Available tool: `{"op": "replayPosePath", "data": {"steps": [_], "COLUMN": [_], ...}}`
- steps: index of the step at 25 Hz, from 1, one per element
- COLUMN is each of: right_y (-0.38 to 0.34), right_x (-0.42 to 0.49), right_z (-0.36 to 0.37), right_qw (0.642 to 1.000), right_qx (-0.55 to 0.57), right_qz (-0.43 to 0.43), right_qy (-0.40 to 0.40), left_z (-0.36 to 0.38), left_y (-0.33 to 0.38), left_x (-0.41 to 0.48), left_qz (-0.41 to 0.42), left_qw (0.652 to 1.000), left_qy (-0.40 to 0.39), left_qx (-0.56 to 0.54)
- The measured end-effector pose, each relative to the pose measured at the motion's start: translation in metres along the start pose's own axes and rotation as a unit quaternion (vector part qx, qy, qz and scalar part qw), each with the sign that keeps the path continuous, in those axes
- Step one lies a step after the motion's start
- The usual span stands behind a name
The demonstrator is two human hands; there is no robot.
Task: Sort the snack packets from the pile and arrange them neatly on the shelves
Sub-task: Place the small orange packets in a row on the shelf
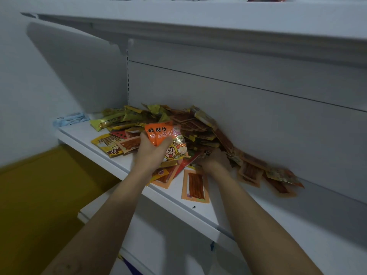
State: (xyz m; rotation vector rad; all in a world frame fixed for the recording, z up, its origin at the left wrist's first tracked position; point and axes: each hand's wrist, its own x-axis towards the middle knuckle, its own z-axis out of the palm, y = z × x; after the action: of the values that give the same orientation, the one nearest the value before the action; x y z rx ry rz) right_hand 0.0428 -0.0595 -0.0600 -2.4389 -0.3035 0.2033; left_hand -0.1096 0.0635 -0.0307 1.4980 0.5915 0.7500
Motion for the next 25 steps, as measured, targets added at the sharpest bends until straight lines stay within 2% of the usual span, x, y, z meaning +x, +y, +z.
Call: {"op": "replayPosePath", "data": {"steps": [6,11,17,19,22,25], "right_y": [0.015,0.033,0.060,0.065,0.074,0.095], "right_x": [-0.003,-0.036,-0.057,-0.065,-0.079,-0.098], "right_z": [-0.032,-0.090,-0.121,-0.124,-0.127,-0.141], "right_qw": [0.979,0.962,0.905,0.901,0.914,0.916], "right_qx": [0.201,0.269,0.419,0.425,0.390,0.386], "right_qz": [0.024,-0.014,-0.073,-0.091,-0.111,-0.105], "right_qy": [-0.007,-0.032,-0.019,-0.006,0.016,0.047], "left_z": [0.005,0.021,0.075,0.097,0.128,0.159], "left_y": [0.003,-0.003,-0.005,-0.004,-0.001,0.001], "left_x": [-0.007,-0.011,-0.024,-0.030,-0.046,-0.067], "left_qz": [0.007,0.004,0.005,0.016,0.029,0.022], "left_qw": [1.000,1.000,0.995,0.993,0.987,0.981], "left_qy": [-0.005,-0.025,-0.102,-0.120,-0.155,-0.189], "left_qx": [0.011,0.014,-0.001,0.001,-0.016,-0.030]}}
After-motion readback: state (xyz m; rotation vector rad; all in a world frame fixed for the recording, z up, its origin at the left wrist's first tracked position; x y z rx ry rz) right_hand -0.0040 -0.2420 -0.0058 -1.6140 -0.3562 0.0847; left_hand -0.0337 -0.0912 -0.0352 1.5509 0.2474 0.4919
